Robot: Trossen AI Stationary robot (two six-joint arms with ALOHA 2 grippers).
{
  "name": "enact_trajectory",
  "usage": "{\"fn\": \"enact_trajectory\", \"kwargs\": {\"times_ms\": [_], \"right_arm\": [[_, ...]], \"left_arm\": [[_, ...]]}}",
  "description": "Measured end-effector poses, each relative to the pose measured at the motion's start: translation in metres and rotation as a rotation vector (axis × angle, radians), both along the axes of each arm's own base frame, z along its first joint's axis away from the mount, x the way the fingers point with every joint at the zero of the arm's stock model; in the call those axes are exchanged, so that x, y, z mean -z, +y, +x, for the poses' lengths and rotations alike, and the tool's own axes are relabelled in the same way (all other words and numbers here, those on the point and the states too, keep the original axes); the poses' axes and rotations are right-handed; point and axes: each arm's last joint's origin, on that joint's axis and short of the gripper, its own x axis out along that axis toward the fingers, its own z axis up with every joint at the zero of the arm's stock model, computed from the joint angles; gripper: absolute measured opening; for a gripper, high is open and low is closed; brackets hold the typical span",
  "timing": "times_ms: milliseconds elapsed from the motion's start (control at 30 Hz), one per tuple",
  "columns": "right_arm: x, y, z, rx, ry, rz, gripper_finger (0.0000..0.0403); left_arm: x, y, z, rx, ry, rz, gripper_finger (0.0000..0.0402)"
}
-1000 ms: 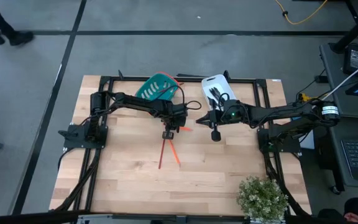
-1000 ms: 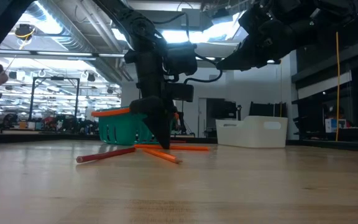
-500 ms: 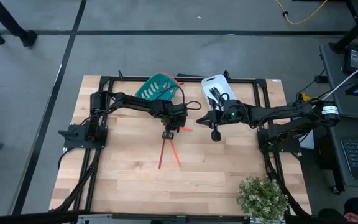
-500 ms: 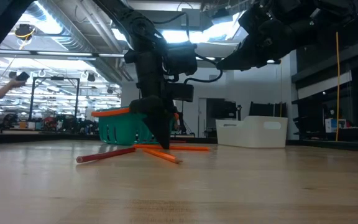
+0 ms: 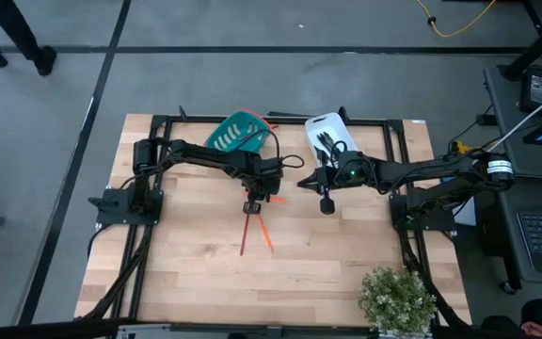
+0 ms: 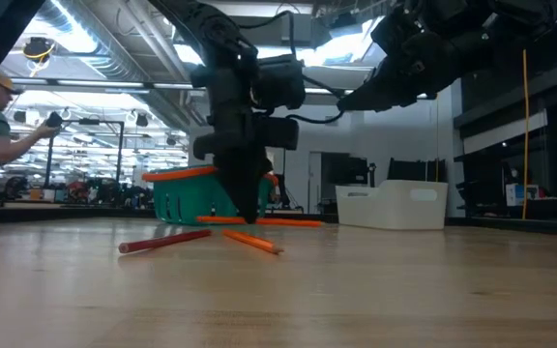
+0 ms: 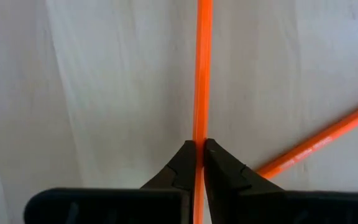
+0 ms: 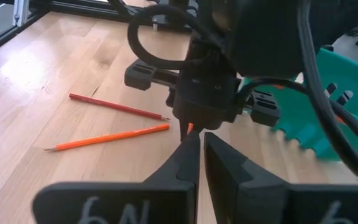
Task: Sort pens & pencils
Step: Put the orange pencil into the blue bin
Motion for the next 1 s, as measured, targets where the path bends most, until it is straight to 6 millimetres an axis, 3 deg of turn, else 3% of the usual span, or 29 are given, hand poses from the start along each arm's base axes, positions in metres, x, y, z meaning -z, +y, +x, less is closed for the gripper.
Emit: {"fn": "enact_trajectory", "kwargs": {"times_ms": [333,1000], "right_arm": [[0.000,0.000,0.000,0.000,0.002,0.000,0.0026],[0.001,0.000,0.000,0.005,0.006,0.014,0.0026]], "left_arm": [[-0.014,-0.001,-0.009,-0.004,0.026,-0.002,0.0015],[-0.119,-0.002,-0.053,-0.084,-0.209,0.133,0.0015]]}}
